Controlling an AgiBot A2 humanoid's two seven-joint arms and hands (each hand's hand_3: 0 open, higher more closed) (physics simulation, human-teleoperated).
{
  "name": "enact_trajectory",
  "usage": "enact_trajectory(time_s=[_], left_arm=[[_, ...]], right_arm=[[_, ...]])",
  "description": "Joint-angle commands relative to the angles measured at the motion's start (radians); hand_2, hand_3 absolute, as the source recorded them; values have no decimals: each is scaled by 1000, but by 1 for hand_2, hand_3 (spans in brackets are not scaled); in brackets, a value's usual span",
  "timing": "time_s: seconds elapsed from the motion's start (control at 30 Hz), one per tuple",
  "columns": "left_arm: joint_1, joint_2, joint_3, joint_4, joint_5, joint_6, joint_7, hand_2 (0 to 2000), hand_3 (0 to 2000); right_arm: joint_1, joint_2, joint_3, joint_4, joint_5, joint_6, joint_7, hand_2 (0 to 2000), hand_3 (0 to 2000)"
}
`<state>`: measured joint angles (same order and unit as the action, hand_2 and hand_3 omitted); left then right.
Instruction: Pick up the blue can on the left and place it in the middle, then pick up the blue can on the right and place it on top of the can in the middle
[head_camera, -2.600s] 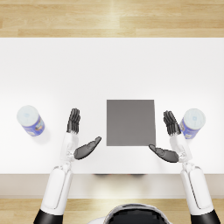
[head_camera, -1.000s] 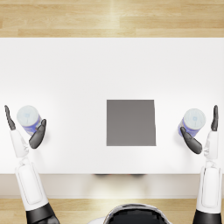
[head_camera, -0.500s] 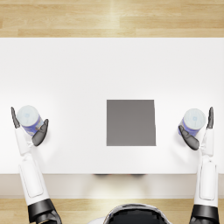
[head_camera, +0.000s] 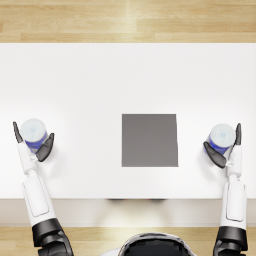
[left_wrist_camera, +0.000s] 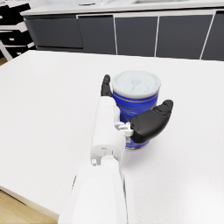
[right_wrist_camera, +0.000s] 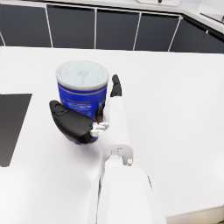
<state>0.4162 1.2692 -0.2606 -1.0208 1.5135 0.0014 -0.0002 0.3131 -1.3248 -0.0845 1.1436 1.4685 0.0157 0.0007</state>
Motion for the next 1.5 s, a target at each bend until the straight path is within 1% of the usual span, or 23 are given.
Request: enact_trajectory(time_s=[0.03, 0.07, 0.1, 0.13, 0.2, 0.23, 0.3, 0.37, 0.5, 0.6, 0.77, 0.97, 1.03, 1.13, 1.17, 1.3, 1.33, 1.37, 1.4, 1.43, 1.5], left_arm=[[39, -4, 2, 35, 0, 0, 0, 0, 0], [33, -2, 4, 38, 0, 0, 0, 0, 0], [27, 0, 4, 24, 0, 0, 0, 1361, 327], [29, 0, -1, 27, 0, -8, -1, 2000, 653], [22, 1, -1, 10, 0, -25, -1, 2000, 1307], [21, 3, -1, -4, 0, -23, -2, 2000, 1520], [14, 7, -5, -66, 0, -25, -4, 2000, 1520], [-17, 16, 25, -188, 0, -33, -4, 2000, 1520], [-44, 24, 140, -398, 0, -39, -4, 2000, 1520], [-37, 30, 252, -476, 0, -37, -5, 2000, 1520], [6, 56, 396, -503, 0, -52, -4, 2000, 1520], [60, 103, 542, -493, 1, -52, -4, 2000, 1520], [80, 122, 586, -475, -87, -53, -4, 2000, 1520], [124, 160, 659, -394, -186, -56, -3, 2000, 1520], [145, 177, 685, -349, -202, -57, -3, 2000, 1520], [191, 219, 738, -189, -233, -62, -3, 2000, 1520], [190, 223, 752, -169, -236, -61, -61, 2000, 1520], [193, 228, 766, -140, -238, -60, -135, 2000, 1520], [195, 233, 775, -114, -239, -62, -196, 2000, 1520], [196, 238, 787, -97, -241, -65, -240, 2000, 1520], [190, 241, 809, -73, -242, -68, -293, 2000, 1520]], right_arm=[[48, -3, 14, -22, 0, 0, 0, 0, 0], [48, -5, 16, -28, 0, 1, -1, 0, 0], [38, -7, 15, -11, 0, 0, -1, 1361, 327], [22, -6, 11, -17, 0, 45, -2, 2000, 653], [24, -8, 9, 27, 1, 128, -3, 2000, 1307], [21, -10, -2, 45, 1, 134, -1, 2000, 1520], [13, -13, -5, 118, 1, 119, 3, 2000, 1520], [5, -16, 3, 198, 1, 111, 5, 2000, 1520], [-3, -22, 38, 368, 1, 107, 6, 2000, 1520], [7, -26, 71, 445, 1, 107, 7, 2000, 1520], [38, -38, 95, 505, 1, 114, 10, 2000, 1520], [56, -51, 128, 564, 0, 117, 11, 2000, 1520], [73, -57, 140, 576, 0, 116, 10, 2000, 1520], [84, -65, 154, 597, 0, 111, 11, 2000, 1520], [87, -67, 164, 599, 0, 114, 11, 2000, 1520], [83, -73, 173, 617, 0, 116, 12, 2000, 1520], [83, -75, 171, 617, 0, 114, 12, 2000, 1520], [78, -75, 175, 620, 0, 113, 12, 2000, 1520], [75, -76, 177, 625, 0, 117, 13, 2000, 1520], [71, -77, 179, 636, 0, 116, 13, 2000, 1520], [69, -80, 183, 649, 0, 112, 12, 2000, 1520]])
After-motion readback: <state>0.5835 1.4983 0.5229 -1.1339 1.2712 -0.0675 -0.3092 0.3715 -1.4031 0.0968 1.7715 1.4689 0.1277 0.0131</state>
